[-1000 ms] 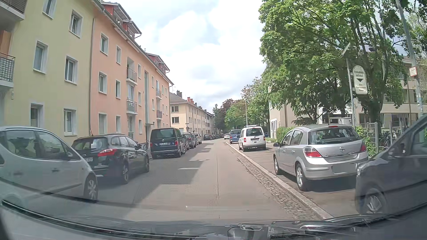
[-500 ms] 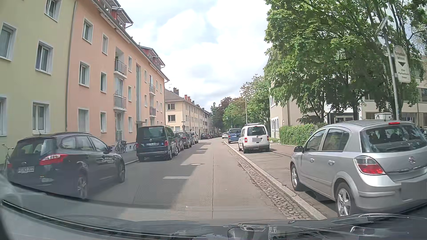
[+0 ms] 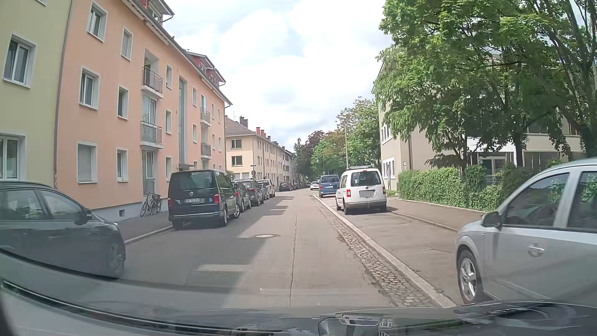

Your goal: Follow the waypoints while adhering to traffic rules and regulations

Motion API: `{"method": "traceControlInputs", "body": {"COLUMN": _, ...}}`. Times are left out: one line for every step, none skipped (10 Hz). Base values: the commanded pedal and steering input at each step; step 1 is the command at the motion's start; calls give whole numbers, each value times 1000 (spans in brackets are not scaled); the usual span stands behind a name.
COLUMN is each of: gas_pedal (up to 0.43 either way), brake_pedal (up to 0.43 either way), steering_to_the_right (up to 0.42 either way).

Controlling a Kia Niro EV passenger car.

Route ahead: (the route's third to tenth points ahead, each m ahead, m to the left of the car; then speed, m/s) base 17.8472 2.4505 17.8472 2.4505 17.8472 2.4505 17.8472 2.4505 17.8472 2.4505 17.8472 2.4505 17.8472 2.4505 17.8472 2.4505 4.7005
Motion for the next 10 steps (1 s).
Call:
{"method": "traceControlInputs", "body": {"gas_pedal": 0, "brake_pedal": 134, "steering_to_the_right": -8}}
{"method": "traceControlInputs", "body": {"gas_pedal": 0, "brake_pedal": 128, "steering_to_the_right": -14}}
{"method": "traceControlInputs", "body": {"gas_pedal": 0, "brake_pedal": 128, "steering_to_the_right": -21}}
{"method": "traceControlInputs", "body": {"gas_pedal": 0, "brake_pedal": 122, "steering_to_the_right": -23}}
{"method": "traceControlInputs", "body": {"gas_pedal": 0, "brake_pedal": 128, "steering_to_the_right": -24}}
{"method": "traceControlInputs", "body": {"gas_pedal": 0, "brake_pedal": 128, "steering_to_the_right": -25}}
{"method": "traceControlInputs", "body": {"gas_pedal": 0, "brake_pedal": 122, "steering_to_the_right": -25}}
{"method": "traceControlInputs", "body": {"gas_pedal": 0, "brake_pedal": 122, "steering_to_the_right": -25}}
{"method": "traceControlInputs", "body": {"gas_pedal": 0, "brake_pedal": 122, "steering_to_the_right": -25}}
{"method": "traceControlInputs", "body": {"gas_pedal": 0, "brake_pedal": 116, "steering_to_the_right": -25}}
